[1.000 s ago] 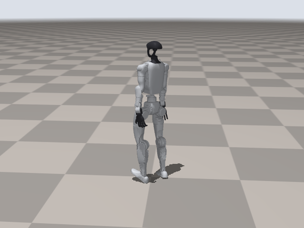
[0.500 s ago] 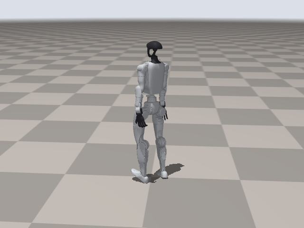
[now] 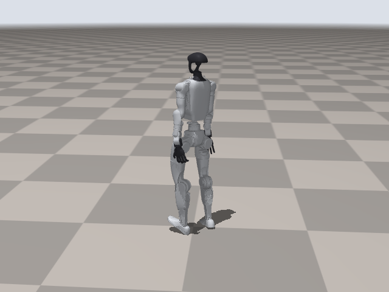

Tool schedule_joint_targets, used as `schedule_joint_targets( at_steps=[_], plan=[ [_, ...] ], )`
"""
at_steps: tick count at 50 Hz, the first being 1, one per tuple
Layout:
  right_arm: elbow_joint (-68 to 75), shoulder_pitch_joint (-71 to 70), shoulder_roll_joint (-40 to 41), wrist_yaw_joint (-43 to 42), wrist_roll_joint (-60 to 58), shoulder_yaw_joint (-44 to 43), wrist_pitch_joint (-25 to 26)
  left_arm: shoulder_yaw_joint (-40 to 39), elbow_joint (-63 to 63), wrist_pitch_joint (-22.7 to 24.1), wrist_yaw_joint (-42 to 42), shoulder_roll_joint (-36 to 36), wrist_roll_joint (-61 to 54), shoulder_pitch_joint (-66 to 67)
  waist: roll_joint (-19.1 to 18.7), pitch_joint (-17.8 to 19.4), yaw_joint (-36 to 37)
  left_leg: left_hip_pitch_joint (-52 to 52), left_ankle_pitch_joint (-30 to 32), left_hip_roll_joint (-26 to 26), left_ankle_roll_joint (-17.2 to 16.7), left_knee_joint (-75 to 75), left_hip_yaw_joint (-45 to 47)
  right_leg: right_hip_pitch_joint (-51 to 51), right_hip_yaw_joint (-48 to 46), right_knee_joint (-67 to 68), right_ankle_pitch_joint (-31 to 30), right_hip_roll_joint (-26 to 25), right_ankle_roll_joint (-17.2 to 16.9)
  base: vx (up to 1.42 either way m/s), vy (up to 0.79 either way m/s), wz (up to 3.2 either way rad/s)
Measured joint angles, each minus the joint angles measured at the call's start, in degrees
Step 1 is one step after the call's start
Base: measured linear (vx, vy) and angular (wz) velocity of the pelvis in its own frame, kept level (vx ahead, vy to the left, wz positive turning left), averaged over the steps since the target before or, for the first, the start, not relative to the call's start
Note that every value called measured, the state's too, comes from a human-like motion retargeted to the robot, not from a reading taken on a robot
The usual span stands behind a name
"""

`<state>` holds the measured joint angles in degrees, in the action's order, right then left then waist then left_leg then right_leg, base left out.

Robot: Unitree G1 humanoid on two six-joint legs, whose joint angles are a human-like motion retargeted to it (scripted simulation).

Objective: In place motions

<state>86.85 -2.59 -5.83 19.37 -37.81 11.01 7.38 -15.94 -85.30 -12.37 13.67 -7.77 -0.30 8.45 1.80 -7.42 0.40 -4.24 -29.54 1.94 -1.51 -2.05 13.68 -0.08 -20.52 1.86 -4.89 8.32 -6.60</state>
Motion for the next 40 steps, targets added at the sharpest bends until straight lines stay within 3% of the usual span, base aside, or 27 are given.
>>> schedule_joint_targets(
  at_steps=[40],
  plan=[
    [-0.02, -0.13, 0.0, -0.03, -0.2, 0.2, -0.09, 0.37, -0.06, -0.02, 0.0, -0.05, 0.29, -0.01, 0.08, -0.05, -0.07, -0.14, 0.02, 0.1, -0.01, -0.09, -0.32, 0.03, -0.31, 0.0, 0.1, 0.09, -0.03, 0.0, 0.0, 0.0]
  ],
)
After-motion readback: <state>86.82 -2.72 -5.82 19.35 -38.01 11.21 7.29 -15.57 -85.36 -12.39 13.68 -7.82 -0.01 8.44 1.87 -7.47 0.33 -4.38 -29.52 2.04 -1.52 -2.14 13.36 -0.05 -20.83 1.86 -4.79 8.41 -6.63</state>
